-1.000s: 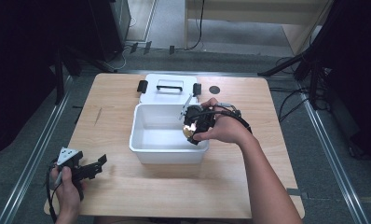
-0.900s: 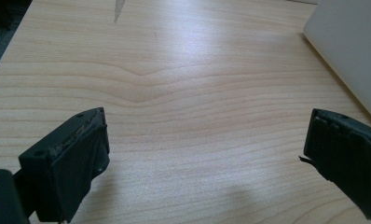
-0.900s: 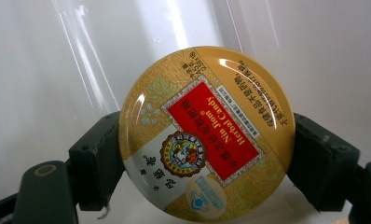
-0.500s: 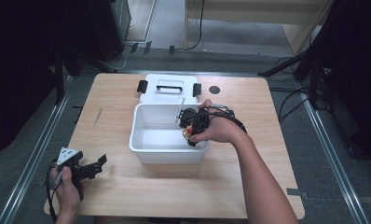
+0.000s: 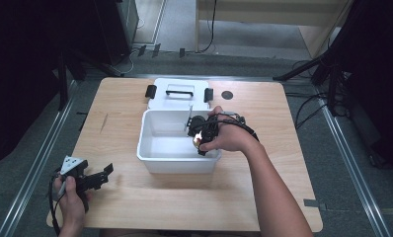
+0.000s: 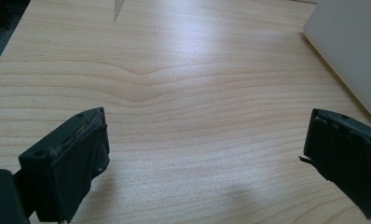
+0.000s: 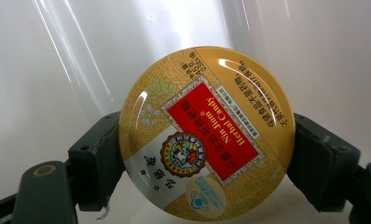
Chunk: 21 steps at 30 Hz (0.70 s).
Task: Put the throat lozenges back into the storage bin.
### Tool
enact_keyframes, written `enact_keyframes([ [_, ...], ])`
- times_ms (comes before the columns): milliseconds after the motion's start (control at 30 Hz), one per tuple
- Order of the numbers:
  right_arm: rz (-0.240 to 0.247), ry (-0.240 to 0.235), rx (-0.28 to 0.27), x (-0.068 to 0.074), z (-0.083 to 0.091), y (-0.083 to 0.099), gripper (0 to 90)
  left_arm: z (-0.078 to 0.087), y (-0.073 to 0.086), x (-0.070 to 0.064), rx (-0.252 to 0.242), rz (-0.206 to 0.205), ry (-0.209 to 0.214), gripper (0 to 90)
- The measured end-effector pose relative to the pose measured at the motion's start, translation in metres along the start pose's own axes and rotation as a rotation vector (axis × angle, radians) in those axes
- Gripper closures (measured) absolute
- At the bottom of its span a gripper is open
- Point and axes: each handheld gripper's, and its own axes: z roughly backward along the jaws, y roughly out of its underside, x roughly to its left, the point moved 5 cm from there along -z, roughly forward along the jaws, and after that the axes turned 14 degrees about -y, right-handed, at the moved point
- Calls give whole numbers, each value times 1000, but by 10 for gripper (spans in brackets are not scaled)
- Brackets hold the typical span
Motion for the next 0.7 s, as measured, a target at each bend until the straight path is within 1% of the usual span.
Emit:
enact_keyframes([
  [100, -2, -4, 2, 1, 0, 0, 195, 0, 0, 0, 1, 1, 1, 7],
  [267, -4, -4, -14, 1, 2, -2, 190, 0, 0, 0, 0, 3, 2, 7],
  [333, -6, 1, -23, 2, 4, -2, 212, 0, 0, 0, 1, 3, 3, 7],
  [400, -6, -6, -44, 4, 7, -3, 260, 0, 0, 0, 1, 3, 2, 7],
  [467, -4, -16, -70, 5, 12, -3, 282, 0, 0, 0, 1, 3, 2, 7],
  [600, -44, -37, -132, 5, 23, -3, 311, 0, 0, 0, 0, 4, 1, 7],
  [633, -52, -42, -150, 4, 26, -3, 333, 0, 0, 0, -2, 4, 3, 7],
  [700, -70, -46, -179, 5, 32, -2, 346, 0, 0, 0, -8, 3, 8, 7],
])
